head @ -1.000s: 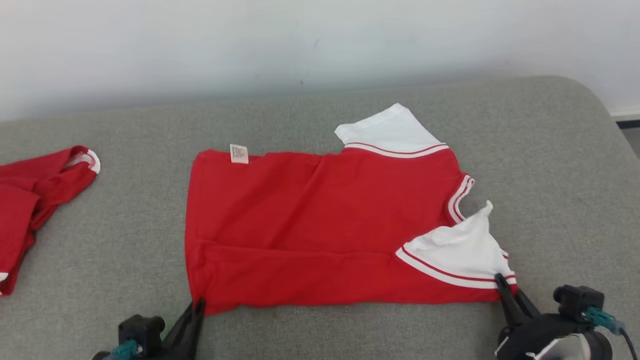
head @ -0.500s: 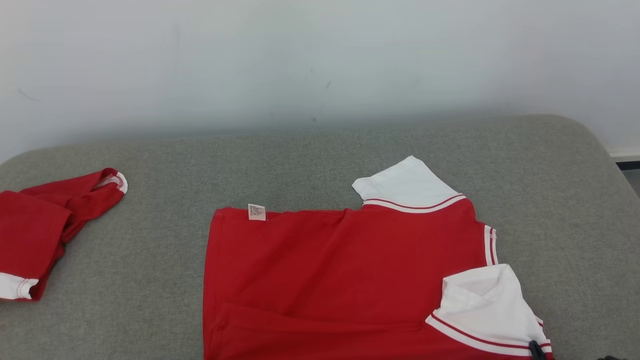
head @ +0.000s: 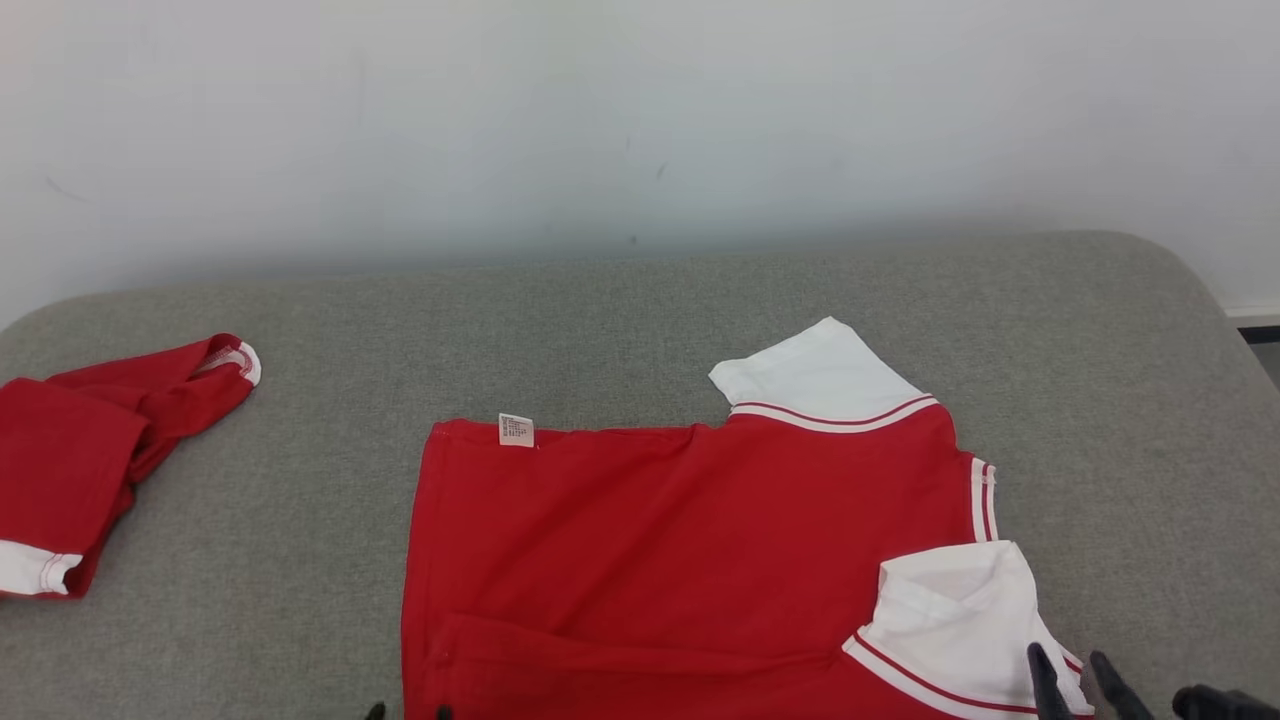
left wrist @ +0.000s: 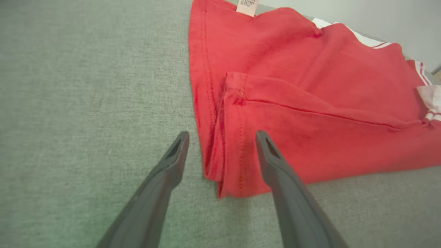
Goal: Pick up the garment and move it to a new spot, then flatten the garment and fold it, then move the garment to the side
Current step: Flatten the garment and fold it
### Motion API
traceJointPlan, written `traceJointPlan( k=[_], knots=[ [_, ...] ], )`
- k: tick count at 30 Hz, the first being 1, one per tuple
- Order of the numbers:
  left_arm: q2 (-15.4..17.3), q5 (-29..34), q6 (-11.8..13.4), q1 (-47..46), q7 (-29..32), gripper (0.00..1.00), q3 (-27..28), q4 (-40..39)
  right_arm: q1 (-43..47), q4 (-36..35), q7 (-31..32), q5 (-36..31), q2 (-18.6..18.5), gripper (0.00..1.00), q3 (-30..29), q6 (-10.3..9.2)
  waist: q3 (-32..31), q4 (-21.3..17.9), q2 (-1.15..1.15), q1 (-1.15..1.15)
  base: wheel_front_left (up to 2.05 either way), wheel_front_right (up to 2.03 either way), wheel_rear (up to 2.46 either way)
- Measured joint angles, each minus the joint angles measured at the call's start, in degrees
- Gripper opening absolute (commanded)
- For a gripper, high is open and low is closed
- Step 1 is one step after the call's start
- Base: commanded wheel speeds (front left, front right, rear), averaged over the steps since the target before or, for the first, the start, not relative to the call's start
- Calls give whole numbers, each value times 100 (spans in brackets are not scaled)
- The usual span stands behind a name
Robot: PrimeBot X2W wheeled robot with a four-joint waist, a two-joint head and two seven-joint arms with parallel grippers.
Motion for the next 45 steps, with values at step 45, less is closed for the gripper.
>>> traceJointPlan(
  k=[45],
  knots=[
    [-1099, 2098, -26, 467, 0, 100, 2492, -1803, 248, -1929, -122, -2566, 1524, 100, -1023, 0, 58, 200, 0, 0, 0, 0, 0]
  ],
)
